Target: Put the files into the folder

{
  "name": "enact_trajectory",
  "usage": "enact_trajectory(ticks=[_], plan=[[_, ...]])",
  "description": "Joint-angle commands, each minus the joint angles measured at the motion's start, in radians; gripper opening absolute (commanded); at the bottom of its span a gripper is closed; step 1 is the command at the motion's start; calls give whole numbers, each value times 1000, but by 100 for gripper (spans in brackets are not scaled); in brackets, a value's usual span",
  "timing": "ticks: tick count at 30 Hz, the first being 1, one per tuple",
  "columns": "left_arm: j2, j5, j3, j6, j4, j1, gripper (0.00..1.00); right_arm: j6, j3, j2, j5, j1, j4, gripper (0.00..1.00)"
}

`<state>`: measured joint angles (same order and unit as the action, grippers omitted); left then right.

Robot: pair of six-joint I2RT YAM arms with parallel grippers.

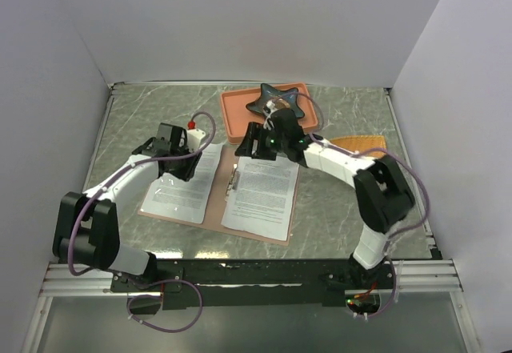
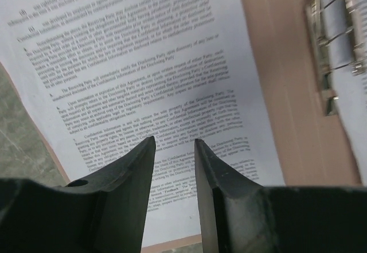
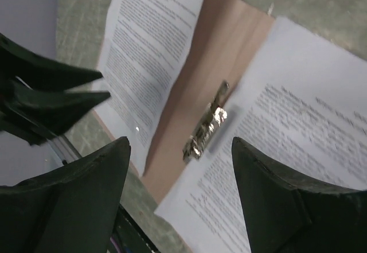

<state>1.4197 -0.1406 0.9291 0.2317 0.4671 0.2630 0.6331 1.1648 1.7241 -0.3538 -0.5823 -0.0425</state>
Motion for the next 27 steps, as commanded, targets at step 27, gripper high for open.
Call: enact_trajectory(ticks=[27], plan=[[183,182,-105,37,-179,2,20,171,243,414,-221,41,216,73]])
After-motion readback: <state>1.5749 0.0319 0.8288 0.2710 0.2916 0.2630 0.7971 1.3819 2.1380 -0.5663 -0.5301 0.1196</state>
